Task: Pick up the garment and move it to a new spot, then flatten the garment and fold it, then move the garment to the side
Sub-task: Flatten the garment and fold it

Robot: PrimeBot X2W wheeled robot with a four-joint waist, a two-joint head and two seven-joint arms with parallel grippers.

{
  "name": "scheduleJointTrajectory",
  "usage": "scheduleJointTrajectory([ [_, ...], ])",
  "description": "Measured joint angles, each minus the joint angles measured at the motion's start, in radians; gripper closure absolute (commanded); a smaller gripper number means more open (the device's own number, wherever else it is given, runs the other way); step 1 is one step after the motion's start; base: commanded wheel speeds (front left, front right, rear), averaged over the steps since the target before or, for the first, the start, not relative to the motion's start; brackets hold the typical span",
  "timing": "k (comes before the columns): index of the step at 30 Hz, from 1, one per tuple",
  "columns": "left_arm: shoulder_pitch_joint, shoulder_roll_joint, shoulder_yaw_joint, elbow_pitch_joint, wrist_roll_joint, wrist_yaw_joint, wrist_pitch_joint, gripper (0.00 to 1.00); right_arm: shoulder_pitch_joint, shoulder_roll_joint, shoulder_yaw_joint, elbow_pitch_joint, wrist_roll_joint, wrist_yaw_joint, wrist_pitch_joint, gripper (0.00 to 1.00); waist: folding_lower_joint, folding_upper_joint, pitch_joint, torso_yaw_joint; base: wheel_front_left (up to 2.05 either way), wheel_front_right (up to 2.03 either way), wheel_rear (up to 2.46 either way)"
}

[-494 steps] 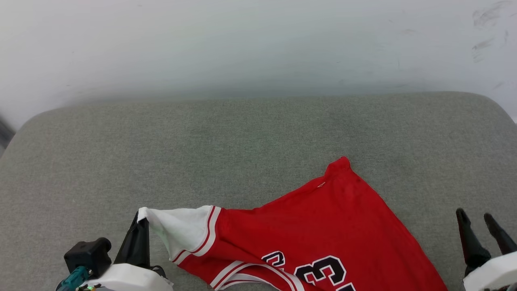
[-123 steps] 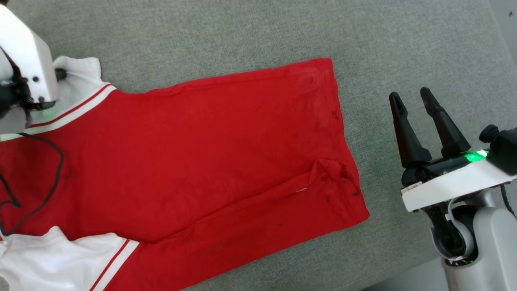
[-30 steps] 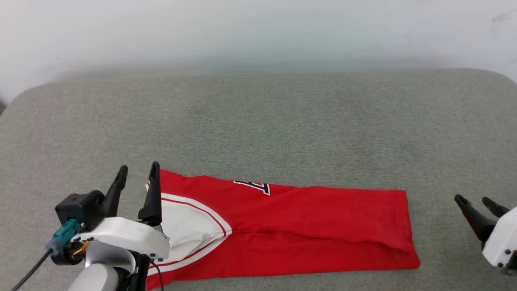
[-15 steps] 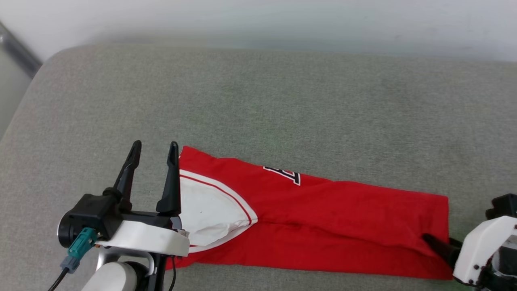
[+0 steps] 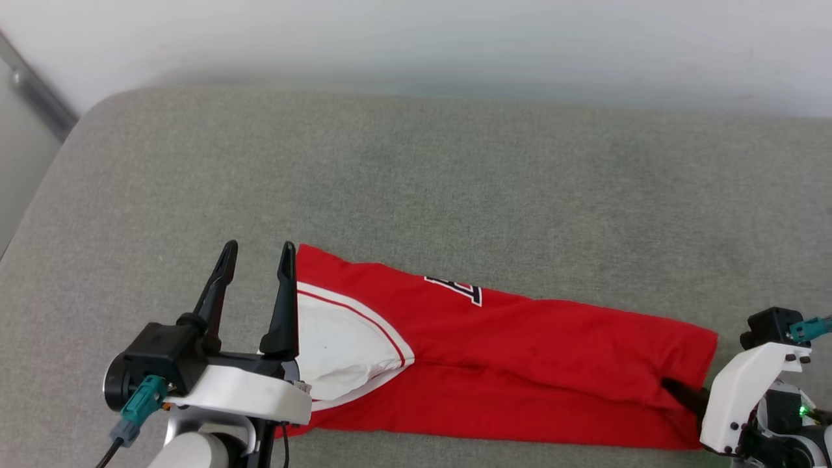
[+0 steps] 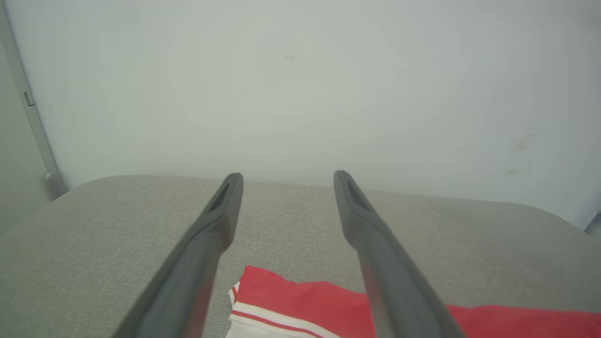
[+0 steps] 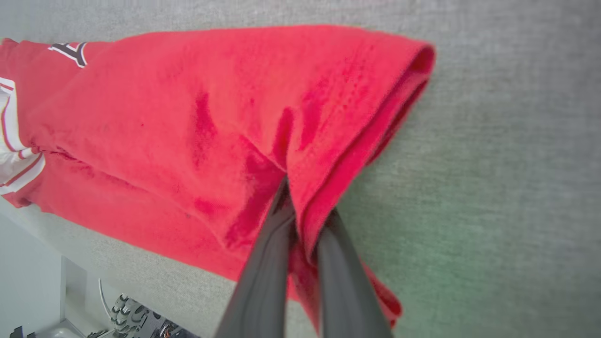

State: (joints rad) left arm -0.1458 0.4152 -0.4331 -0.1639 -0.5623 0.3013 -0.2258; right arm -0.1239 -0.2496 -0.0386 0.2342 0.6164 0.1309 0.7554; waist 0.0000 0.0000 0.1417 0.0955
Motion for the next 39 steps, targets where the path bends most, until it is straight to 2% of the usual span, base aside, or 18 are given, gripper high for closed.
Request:
scheduleJointTrajectory([
  [6, 0.042, 0.010, -0.001, 0.011, -0.006, 0.012, 0.003, 0.00, 0.008, -0.038, 0.026, -0.047, -0.002, 0.000, -0.034, 1.00, 0.0000, 0.0001, -0.062, -0.026, 0.00, 0.00, 0.00],
  [9, 0.069, 0.012, 0.000, 0.013, -0.012, 0.018, 0.002, 0.00, 0.034, -0.056, 0.003, -0.062, -0.002, 0.000, -0.035, 1.00, 0.0000, 0.0000, -0.094, -0.041, 0.00, 0.00, 0.00],
  [16, 0.102, 0.018, -0.001, 0.008, -0.013, 0.026, -0.001, 0.00, 0.101, -0.085, -0.188, -0.064, -0.029, 0.000, -0.005, 1.00, -0.0001, 0.0000, -0.144, -0.065, 0.00, 0.00, 0.00],
  [20, 0.106, 0.023, -0.003, 0.003, -0.008, 0.032, -0.002, 0.00, 0.106, -0.055, -0.302, -0.062, -0.022, 0.000, 0.023, 1.00, 0.0000, 0.0000, -0.148, -0.068, 0.00, 0.00, 0.00],
  [24, 0.106, 0.030, -0.007, -0.002, 0.000, 0.034, 0.000, 0.00, 0.094, 0.052, -0.371, -0.045, 0.072, 0.000, 0.117, 1.00, -0.0001, 0.0000, -0.146, -0.067, 0.00, 0.00, 0.00],
  [26, 0.104, 0.031, -0.009, -0.005, 0.004, 0.033, 0.002, 0.00, 0.064, 0.124, -0.389, -0.054, 0.181, 0.000, 0.172, 1.00, -0.0001, 0.0000, -0.140, -0.064, 0.00, 0.00, 0.00],
  [29, 0.091, 0.033, -0.012, -0.008, 0.005, 0.032, 0.004, 0.00, 0.031, 0.177, -0.386, -0.055, 0.313, 0.000, 0.251, 1.00, 0.0000, 0.0000, -0.126, -0.056, 0.00, 0.00, 0.00],
  [31, 0.078, 0.032, -0.014, -0.008, 0.008, 0.029, 0.004, 0.00, 0.017, 0.190, -0.374, -0.037, 0.396, 0.000, 0.285, 1.00, 0.0000, 0.0000, -0.116, -0.047, 0.00, 0.00, 0.00],
  [34, 0.069, 0.023, -0.017, -0.005, 0.009, 0.027, 0.003, 0.00, -0.008, 0.193, -0.304, 0.016, 0.521, 0.000, 0.308, 1.00, 0.0000, 0.0000, -0.106, -0.030, 0.00, 0.00, 0.00],
  [36, 0.066, 0.020, -0.019, -0.006, 0.010, 0.027, 0.002, 0.00, -0.028, 0.196, -0.223, 0.055, 0.625, 0.000, 0.279, 1.00, 0.0000, 0.0000, -0.096, -0.022, 0.00, 0.00, 0.00],
  [39, 0.046, 0.009, -0.027, -0.005, 0.013, 0.024, 0.001, 0.00, -0.062, 0.197, -0.090, 0.092, 0.716, 0.000, 0.204, 1.00, 0.0000, 0.0000, -0.079, -0.005, 0.00, 0.00, 0.00],
])
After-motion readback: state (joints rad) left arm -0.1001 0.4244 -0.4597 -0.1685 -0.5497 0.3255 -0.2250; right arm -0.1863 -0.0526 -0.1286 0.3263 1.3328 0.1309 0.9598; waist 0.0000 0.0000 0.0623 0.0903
